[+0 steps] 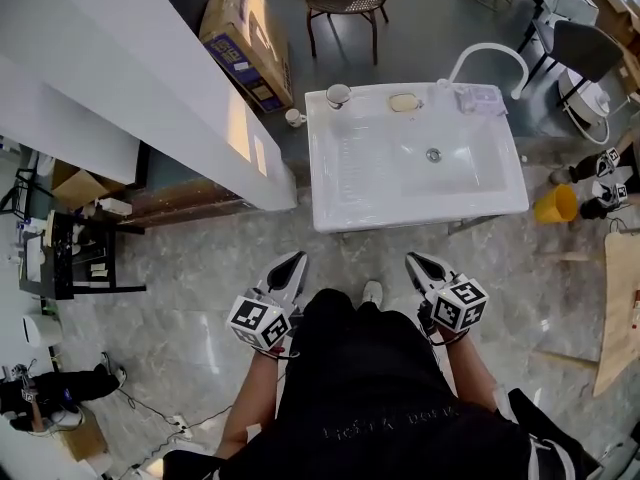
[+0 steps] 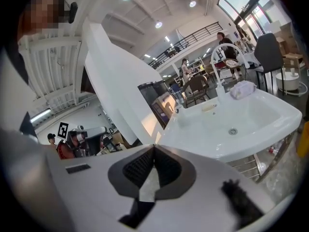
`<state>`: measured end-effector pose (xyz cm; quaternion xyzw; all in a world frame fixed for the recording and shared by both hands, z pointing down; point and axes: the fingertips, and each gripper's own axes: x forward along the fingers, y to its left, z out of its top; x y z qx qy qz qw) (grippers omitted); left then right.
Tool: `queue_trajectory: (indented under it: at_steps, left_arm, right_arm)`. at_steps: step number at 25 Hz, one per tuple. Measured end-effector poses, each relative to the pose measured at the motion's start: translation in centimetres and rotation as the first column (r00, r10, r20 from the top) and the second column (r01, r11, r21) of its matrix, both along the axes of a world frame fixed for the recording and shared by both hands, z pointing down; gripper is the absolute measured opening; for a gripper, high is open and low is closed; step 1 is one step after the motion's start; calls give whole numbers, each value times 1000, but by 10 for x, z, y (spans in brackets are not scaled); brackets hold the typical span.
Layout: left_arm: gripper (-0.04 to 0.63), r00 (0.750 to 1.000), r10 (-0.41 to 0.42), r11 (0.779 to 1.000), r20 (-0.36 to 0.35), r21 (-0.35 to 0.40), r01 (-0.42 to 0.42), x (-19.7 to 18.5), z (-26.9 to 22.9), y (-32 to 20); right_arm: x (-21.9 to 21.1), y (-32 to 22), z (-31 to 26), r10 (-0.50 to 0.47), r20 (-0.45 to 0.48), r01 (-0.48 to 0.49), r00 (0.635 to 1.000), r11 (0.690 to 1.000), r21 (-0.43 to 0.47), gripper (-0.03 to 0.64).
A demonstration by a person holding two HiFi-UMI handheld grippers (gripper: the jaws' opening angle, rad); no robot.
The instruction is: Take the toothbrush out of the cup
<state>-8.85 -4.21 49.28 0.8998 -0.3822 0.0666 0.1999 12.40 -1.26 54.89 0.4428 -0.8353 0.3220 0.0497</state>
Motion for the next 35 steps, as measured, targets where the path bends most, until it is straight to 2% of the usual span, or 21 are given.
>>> queue_trajectory:
  at_steps: [10, 27, 31, 35]
  left_arm:
    - [8, 1000, 1, 1000, -14, -6, -1, -7, 11, -52]
    - [8, 989, 146, 989, -13, 20, -145, -23, 17, -212]
    - [8, 987, 154, 988, -53, 20, -153, -25, 14, -240]
    - [8, 981, 192, 981, -31, 33, -191, -25, 17, -260]
  right_arm:
    - [-13, -44, 9, -9, -15, 9, 1000, 1000, -19, 12]
    - [-57, -172, 3, 41, -49, -43, 998, 998, -45, 12]
    - [-58, -187, 1, 65, -64, -68, 996, 996, -50, 12]
    - [-61, -197, 1, 90, -75, -95, 993, 994, -61, 12]
